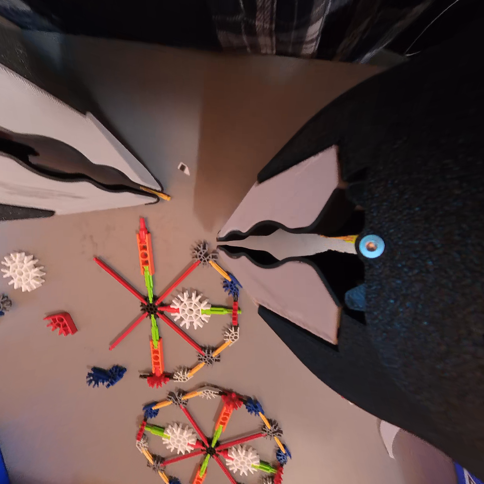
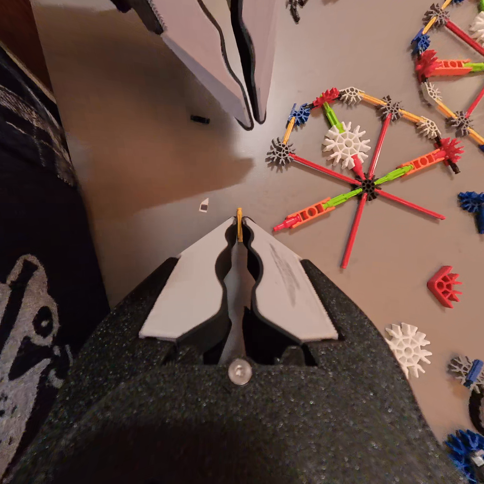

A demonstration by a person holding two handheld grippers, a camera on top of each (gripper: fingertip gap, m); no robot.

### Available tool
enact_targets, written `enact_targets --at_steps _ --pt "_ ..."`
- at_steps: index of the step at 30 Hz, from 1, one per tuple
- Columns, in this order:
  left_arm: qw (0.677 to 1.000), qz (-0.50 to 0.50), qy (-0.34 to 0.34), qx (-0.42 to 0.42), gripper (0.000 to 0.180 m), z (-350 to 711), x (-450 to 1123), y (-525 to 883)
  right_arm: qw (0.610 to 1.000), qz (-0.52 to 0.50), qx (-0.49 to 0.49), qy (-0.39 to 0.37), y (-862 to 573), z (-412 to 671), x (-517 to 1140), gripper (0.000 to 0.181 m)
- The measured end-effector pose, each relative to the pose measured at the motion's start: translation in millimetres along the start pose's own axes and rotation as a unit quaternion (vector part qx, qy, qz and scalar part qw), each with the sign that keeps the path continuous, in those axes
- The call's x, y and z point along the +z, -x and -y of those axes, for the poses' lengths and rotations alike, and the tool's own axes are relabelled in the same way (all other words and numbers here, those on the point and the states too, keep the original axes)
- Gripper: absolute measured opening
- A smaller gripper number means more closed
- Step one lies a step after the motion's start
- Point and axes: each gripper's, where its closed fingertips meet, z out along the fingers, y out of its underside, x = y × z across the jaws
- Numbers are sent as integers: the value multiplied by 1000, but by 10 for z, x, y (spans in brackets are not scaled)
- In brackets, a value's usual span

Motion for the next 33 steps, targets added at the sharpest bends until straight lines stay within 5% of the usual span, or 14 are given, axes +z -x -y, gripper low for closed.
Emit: enact_targets --at_steps 11,30,33 --pt "1000 12 -20 -8 2 -23 129 214 994 -48 92 -31 -271 255 79 1" --pt "1000 -15 -17 14 0 -72 219 132 994 -56 96 0 -266 256 258 3" --pt "1000 -16 -17 17 0 -73 219 132 994 -62 87 -2 -280 282 211 14"
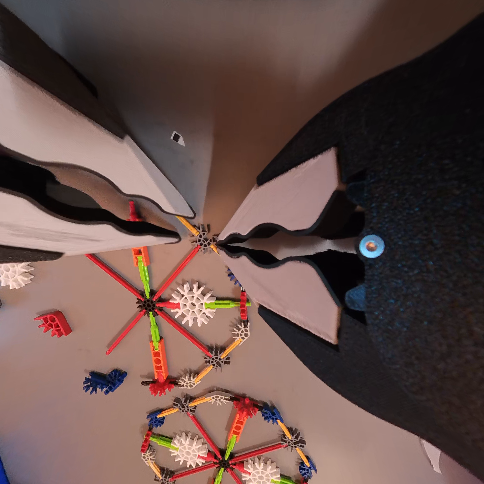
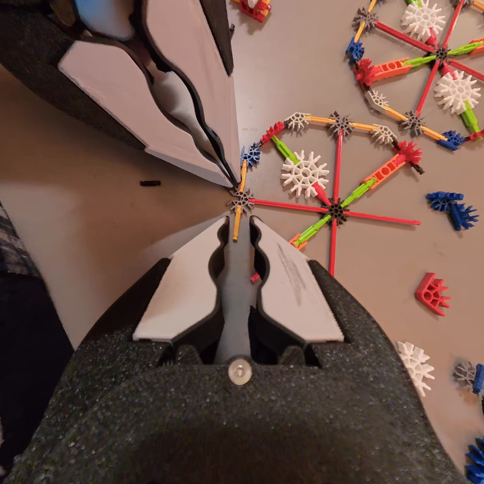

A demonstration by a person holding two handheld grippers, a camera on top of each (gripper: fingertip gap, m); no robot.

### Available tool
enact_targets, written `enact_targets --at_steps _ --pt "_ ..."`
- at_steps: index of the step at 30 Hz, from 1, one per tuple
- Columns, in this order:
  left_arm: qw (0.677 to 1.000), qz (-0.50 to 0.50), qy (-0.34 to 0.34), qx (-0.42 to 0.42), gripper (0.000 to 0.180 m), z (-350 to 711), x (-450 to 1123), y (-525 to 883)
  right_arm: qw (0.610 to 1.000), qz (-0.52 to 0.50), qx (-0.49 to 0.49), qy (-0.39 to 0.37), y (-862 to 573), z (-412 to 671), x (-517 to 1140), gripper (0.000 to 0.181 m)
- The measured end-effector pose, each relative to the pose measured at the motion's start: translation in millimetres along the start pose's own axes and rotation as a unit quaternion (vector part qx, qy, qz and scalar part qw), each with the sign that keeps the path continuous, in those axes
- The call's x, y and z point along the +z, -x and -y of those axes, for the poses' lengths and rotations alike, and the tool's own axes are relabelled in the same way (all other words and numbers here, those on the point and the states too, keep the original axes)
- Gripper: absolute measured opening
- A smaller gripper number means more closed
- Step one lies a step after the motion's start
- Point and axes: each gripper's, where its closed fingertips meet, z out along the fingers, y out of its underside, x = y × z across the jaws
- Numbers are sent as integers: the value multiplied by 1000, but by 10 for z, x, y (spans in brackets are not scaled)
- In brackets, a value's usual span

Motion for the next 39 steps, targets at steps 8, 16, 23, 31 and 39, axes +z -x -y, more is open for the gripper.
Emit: enact_targets --at_steps 8,16,23,31,39 --pt "1000 -5 -3 1 0 7 5 4 1000 3 -10 2 -10 44 44 0" --pt "1000 -4 -7 -4 0 6 5 8 999 35 23 31 6 30 56 0" --pt "1000 -2 -5 0 0 4 5 14 995 52 -6 82 6 17 62 0" --pt "1000 3 -3 -7 0 -4 14 16 998 42 8 40 -57 80 -2 0" --pt "1000 3 -2 -14 0 -4 13 18 998 58 17 27 -129 80 -84 0"
